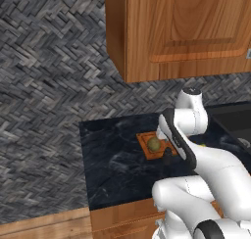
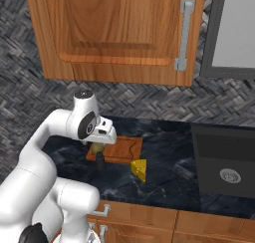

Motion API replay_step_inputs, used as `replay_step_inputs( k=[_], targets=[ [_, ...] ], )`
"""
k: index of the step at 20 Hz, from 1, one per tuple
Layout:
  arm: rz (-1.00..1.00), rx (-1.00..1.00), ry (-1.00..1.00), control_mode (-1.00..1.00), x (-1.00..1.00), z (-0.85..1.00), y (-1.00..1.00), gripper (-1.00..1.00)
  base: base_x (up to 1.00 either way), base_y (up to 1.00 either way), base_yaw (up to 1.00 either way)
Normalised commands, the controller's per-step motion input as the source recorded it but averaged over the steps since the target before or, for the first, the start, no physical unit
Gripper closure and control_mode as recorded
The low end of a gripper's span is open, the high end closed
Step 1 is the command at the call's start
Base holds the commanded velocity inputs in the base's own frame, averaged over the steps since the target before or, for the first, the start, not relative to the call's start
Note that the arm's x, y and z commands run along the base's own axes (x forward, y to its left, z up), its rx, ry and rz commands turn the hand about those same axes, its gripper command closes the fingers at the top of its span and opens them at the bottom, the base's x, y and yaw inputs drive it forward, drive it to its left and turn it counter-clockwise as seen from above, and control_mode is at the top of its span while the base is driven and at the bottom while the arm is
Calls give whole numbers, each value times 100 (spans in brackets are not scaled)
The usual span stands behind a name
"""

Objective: Retrieve the reheated potato from the microwave, then place the potato, cheese, and condiment on the cutting board.

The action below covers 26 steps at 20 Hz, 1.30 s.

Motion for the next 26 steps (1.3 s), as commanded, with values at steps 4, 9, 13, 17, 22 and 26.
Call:
replay_step_inputs(
  k=[4, 9, 13, 17, 22, 26],
  targets=[
    [0, 0, -4, -100, -4, -10, 0, -100, 0, 0, 0],
    [0, 0, -5, -100, -3, -12, 1, -100, 0, 0, 0],
    [0, 1, -7, -100, -1, -8, 3, -100, 0, 0, 0],
    [0, 2, 0, -100, 0, -11, 3, -100, 0, 0, 0],
    [0, 0, 0, -100, 0, -12, 4, -100, 0, 0, 0],
    [0, 0, 0, -100, 3, -13, 4, -100, 0, 0, 0]
  ],
)
